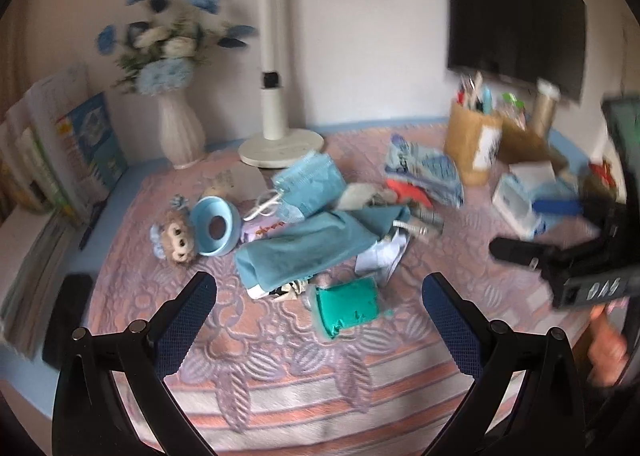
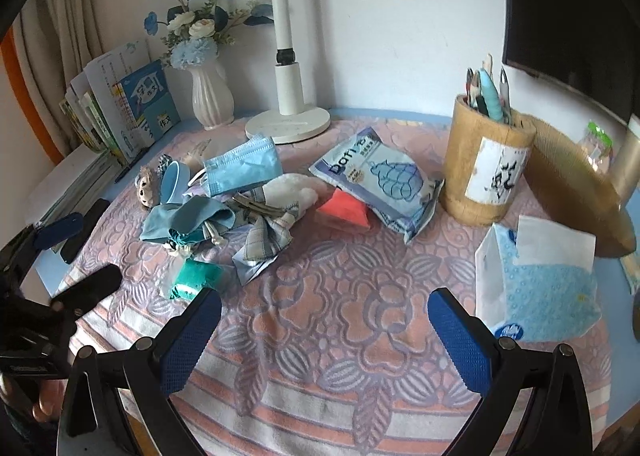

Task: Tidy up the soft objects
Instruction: 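Grasp the plaid bow clip with the right gripper while the left gripper grasps the teal towel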

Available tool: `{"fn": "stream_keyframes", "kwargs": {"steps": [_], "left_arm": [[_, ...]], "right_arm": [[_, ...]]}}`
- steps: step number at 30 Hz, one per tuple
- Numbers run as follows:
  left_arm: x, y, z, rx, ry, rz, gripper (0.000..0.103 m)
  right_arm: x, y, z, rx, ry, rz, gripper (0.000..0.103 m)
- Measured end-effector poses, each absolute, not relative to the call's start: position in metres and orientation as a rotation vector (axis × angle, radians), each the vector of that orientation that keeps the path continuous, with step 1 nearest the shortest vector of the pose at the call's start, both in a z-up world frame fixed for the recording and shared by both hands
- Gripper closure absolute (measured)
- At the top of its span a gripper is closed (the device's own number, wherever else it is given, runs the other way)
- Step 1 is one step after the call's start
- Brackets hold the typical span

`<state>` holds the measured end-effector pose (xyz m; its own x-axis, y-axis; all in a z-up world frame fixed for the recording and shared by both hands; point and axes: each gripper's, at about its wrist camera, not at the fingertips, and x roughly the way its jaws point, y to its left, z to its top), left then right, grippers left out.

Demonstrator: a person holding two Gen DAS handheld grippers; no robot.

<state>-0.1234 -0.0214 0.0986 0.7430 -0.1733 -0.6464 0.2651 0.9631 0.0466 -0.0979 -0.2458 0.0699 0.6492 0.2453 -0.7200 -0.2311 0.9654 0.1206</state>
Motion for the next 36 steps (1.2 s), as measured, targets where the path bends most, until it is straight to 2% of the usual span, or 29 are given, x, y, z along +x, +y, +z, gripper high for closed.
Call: {"fn": "stream_keyframes", "kwargs": {"steps": [3,5,8,10,18,21,22,23,25,26,29,30,32,36], "left_arm": [[-0.112,-0.024,0.091,0.213,0.719,-0.282,0.002],[-0.103,-0.025,0.088,0.254,0.725,-0.3,0.006],[-0.092,-0.024,0.088,0.263,0.728,-0.333,0.008],[-0.084,-0.024,0.086,0.266,0.737,-0.355,0.015],[-0.057,-0.032,0.07,0.322,0.826,-0.426,0.017],[-0.047,-0.034,0.066,0.31,0.855,-0.45,0.045],[-0.045,-0.035,0.064,0.309,0.865,-0.452,0.048],[-0.042,-0.036,0.062,0.307,0.875,-0.447,0.053],[-0.039,-0.035,0.06,0.301,0.893,-0.434,0.071],[-0.038,-0.034,0.06,0.293,0.897,-0.435,0.074],[-0.038,-0.029,0.064,0.251,0.894,-0.447,0.081],[-0.039,-0.027,0.066,0.232,0.89,-0.445,0.086],[-0.04,-0.022,0.073,0.183,0.876,-0.446,0.086],[-0.04,-0.008,0.091,0.084,0.837,-0.427,0.088]], "right_arm": [[-0.091,-0.244,0.074,0.007,0.812,0.302,0.003],[-0.083,-0.24,0.077,-0.014,0.803,0.329,0.014],[-0.068,-0.229,0.076,-0.062,0.812,0.371,0.024],[-0.059,-0.221,0.073,-0.083,0.827,0.408,0.031],[-0.018,-0.199,0.057,-0.14,0.887,0.501,0.033],[-0.003,-0.2,0.047,-0.092,0.937,0.531,0.033],[-0.001,-0.201,0.045,-0.074,0.944,0.539,0.034],[0.001,-0.203,0.044,-0.051,0.952,0.554,0.042],[0.001,-0.204,0.042,-0.017,0.962,0.583,0.052],[0.001,-0.205,0.04,-0.014,0.965,0.586,0.053],[-0.003,-0.205,0.039,-0.026,0.963,0.586,0.069],[-0.004,-0.206,0.039,-0.029,0.957,0.581,0.07],[-0.008,-0.21,0.042,-0.019,0.939,0.576,0.075],[-0.019,-0.225,0.05,0.009,0.906,0.545,0.075]]}}
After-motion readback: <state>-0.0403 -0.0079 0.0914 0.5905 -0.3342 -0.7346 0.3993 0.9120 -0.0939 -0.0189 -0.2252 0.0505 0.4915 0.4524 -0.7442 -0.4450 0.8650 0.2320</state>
